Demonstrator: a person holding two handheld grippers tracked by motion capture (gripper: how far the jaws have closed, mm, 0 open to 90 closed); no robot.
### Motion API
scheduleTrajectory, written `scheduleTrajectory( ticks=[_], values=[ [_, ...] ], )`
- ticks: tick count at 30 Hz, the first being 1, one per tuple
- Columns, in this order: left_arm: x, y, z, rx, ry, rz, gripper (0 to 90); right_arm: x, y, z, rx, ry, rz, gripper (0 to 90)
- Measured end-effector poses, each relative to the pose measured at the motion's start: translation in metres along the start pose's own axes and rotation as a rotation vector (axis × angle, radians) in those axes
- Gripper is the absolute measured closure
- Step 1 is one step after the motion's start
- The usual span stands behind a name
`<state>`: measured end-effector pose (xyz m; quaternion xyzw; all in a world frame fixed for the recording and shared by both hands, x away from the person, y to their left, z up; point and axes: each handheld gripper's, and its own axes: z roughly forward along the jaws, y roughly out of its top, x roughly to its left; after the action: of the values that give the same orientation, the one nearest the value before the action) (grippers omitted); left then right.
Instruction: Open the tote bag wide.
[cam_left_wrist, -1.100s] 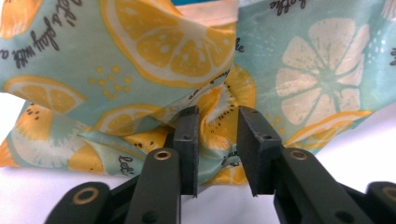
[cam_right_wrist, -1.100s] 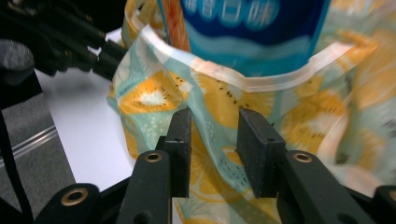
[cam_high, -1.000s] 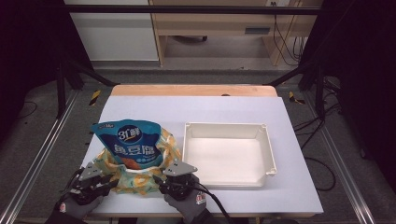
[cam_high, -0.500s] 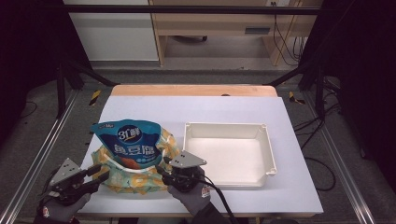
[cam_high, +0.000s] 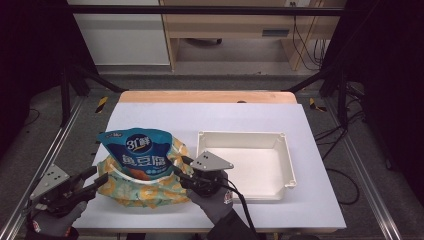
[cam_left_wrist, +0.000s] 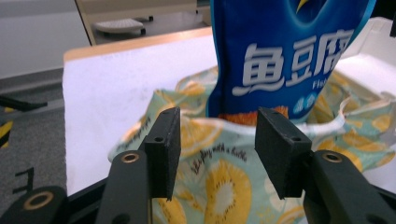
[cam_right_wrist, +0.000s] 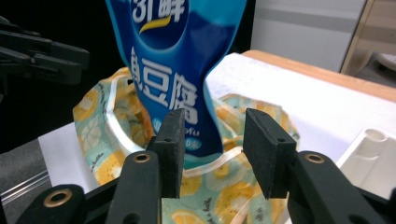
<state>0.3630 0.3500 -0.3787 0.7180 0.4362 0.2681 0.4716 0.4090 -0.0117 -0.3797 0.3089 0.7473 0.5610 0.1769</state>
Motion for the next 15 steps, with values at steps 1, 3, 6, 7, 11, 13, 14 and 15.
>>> scheduleTrajectory(
  ticks=[1, 3, 6, 7, 11, 13, 14, 15],
  values=[
    [0.000, 0.005, -0.002, -0.014, 0.006, 0.005, 49.6, -0.001, 0.001, -0.001, -0.005, -0.002, 0.000, 57.9],
    [0.000, 0.010, -0.002, -0.027, 0.007, 0.005, 48.8, -0.001, 0.004, -0.003, -0.014, -0.004, -0.003, 56.6],
    [0.001, 0.016, 0.000, -0.039, 0.007, 0.002, 47.6, -0.003, 0.007, -0.004, -0.025, -0.011, -0.002, 54.4],
    [0.001, 0.018, 0.000, -0.042, 0.006, 0.004, 47.2, -0.004, 0.008, -0.004, -0.024, -0.011, 0.000, 53.9],
    [0.000, 0.026, 0.002, -0.059, 0.002, 0.003, 46.5, -0.007, 0.012, -0.004, -0.032, -0.012, 0.006, 52.4],
    [0.000, 0.029, 0.004, -0.065, 0.000, 0.002, 46.3, -0.008, 0.014, -0.005, -0.035, -0.012, 0.006, 52.4],
    [0.000, 0.029, 0.004, -0.065, 0.000, 0.002, 46.3, -0.008, 0.014, -0.005, -0.035, -0.012, 0.006, 52.4],
    [0.000, 0.032, 0.005, -0.073, -0.003, 0.000, 46.2, -0.009, 0.015, -0.004, -0.036, -0.014, 0.008, 52.3]
  ],
)
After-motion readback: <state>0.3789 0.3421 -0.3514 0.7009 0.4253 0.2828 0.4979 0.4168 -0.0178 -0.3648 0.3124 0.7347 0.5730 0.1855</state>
